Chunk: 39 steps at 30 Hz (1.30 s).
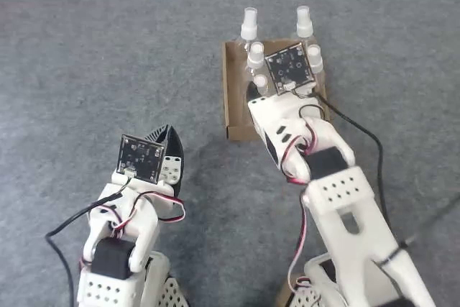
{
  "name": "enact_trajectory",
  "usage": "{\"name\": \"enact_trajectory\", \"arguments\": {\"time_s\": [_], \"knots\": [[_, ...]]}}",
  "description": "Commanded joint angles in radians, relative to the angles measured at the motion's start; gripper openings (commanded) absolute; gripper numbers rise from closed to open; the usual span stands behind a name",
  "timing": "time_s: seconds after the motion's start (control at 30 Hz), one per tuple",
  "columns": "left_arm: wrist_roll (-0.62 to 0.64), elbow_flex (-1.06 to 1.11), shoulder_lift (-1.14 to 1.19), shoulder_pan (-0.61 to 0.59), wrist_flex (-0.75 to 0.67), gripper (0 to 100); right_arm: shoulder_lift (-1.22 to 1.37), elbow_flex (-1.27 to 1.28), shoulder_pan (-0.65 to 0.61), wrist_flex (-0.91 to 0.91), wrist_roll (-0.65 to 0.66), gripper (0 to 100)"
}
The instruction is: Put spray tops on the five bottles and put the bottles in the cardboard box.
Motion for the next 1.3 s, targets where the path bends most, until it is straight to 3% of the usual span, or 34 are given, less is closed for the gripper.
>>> {"name": "enact_trajectory", "arguments": {"time_s": [0.0,0.27,0.67,0.83,1.27], "knots": [[0.000,-0.008,-0.012,0.003,-0.026,1,-0.185,0.032,0.010,0.084,0.012,28.2],[-0.002,-0.015,-0.012,-0.002,-0.026,1,-0.558,0.387,0.054,0.128,0.014,28.1],[0.005,0.015,-0.012,-0.196,-0.008,2,-1.173,0.663,0.239,0.584,0.014,28.1],[0.000,0.088,-0.012,-0.281,-0.011,2,-1.138,0.686,0.320,0.648,0.014,28.1],[0.000,0.257,-0.012,-0.292,-0.074,1,-1.170,0.850,0.369,0.641,0.014,28.1]]}}
